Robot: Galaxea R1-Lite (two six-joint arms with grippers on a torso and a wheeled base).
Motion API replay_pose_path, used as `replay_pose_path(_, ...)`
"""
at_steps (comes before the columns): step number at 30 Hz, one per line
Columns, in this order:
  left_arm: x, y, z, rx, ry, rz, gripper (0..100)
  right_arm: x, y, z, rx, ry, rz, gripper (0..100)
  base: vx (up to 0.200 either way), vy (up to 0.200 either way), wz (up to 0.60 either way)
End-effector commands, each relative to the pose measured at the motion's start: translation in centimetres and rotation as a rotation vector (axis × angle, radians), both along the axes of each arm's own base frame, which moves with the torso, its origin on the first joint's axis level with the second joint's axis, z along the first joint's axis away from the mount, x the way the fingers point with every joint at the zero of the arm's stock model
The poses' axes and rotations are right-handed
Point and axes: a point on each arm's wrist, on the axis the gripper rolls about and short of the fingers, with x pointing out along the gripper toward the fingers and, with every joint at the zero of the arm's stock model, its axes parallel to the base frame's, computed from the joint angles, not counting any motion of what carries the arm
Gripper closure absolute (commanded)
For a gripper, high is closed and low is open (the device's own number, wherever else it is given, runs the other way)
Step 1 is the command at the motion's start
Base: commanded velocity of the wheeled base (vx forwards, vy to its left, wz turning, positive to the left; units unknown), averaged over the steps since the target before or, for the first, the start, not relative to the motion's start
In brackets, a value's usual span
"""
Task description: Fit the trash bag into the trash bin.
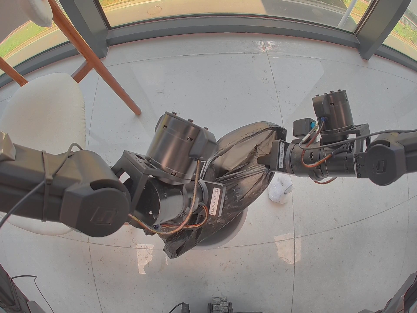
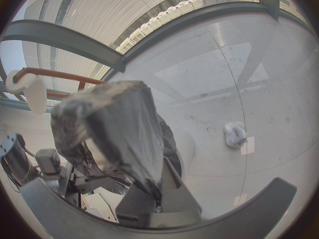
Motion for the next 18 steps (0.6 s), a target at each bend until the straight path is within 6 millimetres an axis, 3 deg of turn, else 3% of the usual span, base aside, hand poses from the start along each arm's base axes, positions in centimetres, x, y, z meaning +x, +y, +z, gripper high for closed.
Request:
replay_pose_path(1,0.3,0.3,0.1,-0.003,-0.001,0.011,100,1.0,0.0,-0.1,0.007,-0.018,-0.015,100,0.000,0.000,0.00)
replay_pose_path(18,-0.7,1.4,1.7,-0.042,-0.021,0.001,100,2.0,-0.6,-0.8,0.004,-0.013,-0.043,100,0.000,0.000,0.00)
